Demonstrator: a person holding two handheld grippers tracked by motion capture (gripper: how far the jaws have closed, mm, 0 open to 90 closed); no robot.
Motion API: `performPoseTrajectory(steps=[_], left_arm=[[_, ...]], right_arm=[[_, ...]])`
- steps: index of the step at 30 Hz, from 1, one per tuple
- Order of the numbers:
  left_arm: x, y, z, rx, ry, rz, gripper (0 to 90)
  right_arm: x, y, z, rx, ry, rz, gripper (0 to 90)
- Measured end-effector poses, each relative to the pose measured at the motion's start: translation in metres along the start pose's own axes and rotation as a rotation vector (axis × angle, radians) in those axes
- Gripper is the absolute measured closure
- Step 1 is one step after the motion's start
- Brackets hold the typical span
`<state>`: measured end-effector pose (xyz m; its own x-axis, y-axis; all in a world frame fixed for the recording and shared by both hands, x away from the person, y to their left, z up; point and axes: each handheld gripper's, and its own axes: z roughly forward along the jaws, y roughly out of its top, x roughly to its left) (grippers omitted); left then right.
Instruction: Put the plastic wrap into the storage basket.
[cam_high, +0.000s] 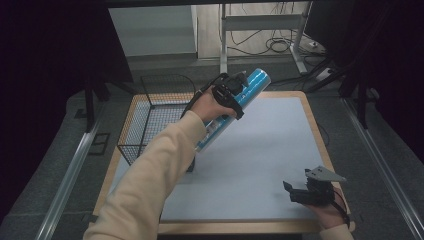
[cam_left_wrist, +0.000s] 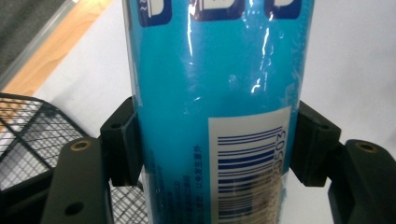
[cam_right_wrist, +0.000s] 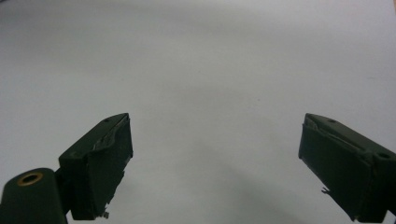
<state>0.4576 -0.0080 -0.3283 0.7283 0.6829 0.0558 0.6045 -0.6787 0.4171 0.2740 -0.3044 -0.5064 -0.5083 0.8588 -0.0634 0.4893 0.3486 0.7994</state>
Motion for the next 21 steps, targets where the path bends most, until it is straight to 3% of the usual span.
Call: performPoseTrajectory(steps=[11,21], left_arm=[[0.008,0.007,-0.01,-0.002,0.023,0.002,31.9],[0.026,-0.001,-0.012,0.008,0.062,-0.028,31.9]], right_arm=[[-0.001,0.0,0.0,-0.001,-0.001,-0.001,10.0],[-0.001,0.0,0.0,0.0,-0.002,-0.001,10.0]])
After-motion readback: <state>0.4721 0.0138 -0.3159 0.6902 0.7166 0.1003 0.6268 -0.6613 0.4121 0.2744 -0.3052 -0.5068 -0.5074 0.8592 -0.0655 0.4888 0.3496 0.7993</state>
